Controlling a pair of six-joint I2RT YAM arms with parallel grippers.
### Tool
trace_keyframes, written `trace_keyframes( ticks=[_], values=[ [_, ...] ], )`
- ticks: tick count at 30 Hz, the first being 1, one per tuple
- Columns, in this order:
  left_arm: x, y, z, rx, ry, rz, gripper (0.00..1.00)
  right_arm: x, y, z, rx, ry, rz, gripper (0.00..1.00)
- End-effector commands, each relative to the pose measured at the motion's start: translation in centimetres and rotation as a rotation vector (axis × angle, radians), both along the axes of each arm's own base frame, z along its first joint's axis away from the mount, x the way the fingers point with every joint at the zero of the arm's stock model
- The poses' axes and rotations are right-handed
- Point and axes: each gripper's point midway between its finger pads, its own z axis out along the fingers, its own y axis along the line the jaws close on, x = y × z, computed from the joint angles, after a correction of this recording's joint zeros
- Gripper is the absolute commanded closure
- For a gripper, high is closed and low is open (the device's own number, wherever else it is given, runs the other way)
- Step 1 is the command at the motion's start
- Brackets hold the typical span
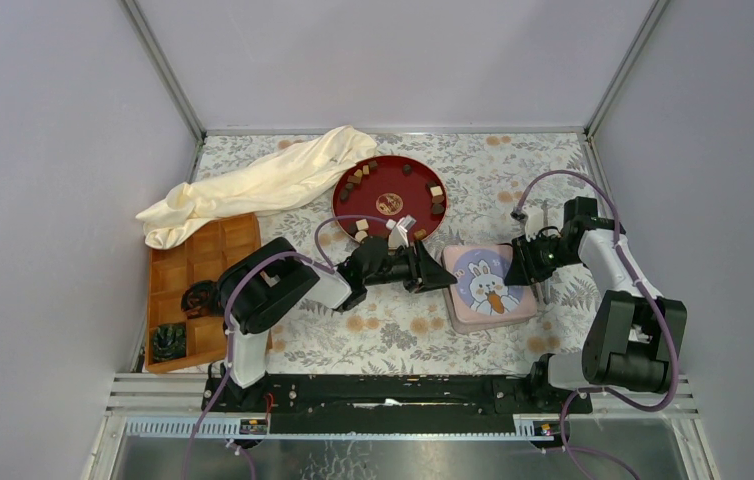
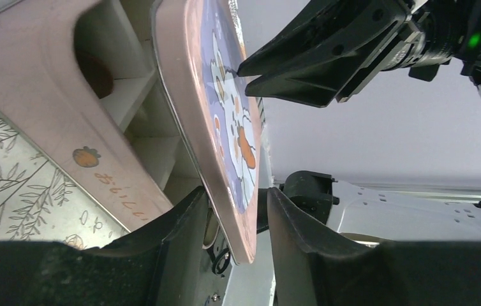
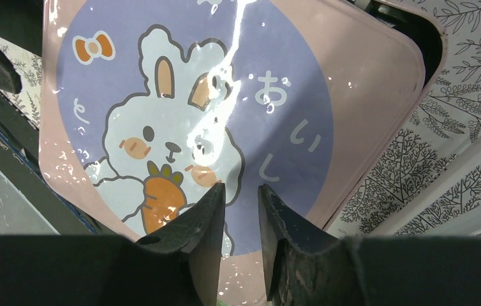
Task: Pack the chocolate
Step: Pick up the box lid from the packing box.
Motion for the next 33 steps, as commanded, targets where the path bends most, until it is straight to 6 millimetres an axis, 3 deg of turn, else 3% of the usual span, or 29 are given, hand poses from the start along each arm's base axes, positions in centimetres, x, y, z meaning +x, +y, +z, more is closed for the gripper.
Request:
trace_keyframes(
  ticks=[1, 8, 22, 25, 28, 33],
  values=[
    [0.1, -1.2, 3.8, -0.129, -0.080, -0.012, 0.53, -0.2, 0.5, 0.9, 0.014, -0.029, 0.025, 0.66],
    [0.3, -1.7, 4.1, -0.161, -0.074, 0.019, 0.52, -0.1, 0.6, 1.2, 0.021, -0.036, 0.027, 0.66],
    [1.3, -3.5, 2.4, -0.030, -0.082, 0.068, 0.64, 0.0, 1.0, 2.3, 0.044, -0.068, 0.034, 0.60],
    [1.5, -3.6, 2.1, -0.011, -0.092, 0.070, 0.71, 0.3, 1.1, 3.0, 0.048, -0.090, 0.033, 0.59],
    [1.5, -3.8, 2.2, -0.023, -0.098, 0.064, 0.99, 0.5, 1.1, 4.0, 0.052, -0.117, 0.034, 0.57],
    [1.4, -4.1, 3.5, -0.072, -0.125, 0.048, 1.00, 1.2, 1.2, 7.2, 0.073, -0.202, 0.024, 0.55]
  ],
)
